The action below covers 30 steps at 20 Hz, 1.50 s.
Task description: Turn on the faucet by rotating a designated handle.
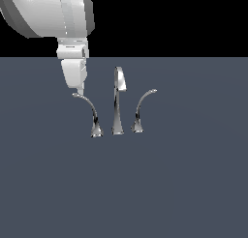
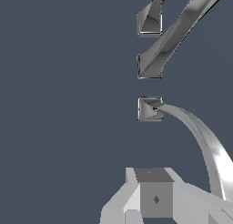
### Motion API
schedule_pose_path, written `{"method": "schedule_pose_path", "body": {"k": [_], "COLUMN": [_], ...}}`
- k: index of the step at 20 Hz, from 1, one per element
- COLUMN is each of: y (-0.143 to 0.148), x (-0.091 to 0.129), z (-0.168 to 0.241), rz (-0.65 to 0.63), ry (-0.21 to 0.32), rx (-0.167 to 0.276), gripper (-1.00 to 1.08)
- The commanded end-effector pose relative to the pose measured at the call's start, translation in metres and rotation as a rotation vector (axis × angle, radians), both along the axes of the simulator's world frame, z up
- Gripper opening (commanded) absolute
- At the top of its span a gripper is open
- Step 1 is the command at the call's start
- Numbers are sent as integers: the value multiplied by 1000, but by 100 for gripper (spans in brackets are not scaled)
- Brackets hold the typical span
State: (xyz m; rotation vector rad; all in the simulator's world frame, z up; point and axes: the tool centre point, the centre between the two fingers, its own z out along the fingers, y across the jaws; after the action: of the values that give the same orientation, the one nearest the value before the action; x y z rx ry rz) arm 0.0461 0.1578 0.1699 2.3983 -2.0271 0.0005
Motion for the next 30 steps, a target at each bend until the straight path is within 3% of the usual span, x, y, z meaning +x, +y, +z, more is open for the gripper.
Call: {"method": "schedule_pose_path", "body": {"k": [1,7,21,23,30], "y": [0,0,11,4,-3], "x": [0,0,-45,-36,-56], "z": [1,1,1,1,1], "rz": [1,3,3,-9,-4], "ry": [-1,-1,-1,-11,-7], "rx": [1,1,1,4,3], "gripper": [-100,-100,-100,-100,-100]}}
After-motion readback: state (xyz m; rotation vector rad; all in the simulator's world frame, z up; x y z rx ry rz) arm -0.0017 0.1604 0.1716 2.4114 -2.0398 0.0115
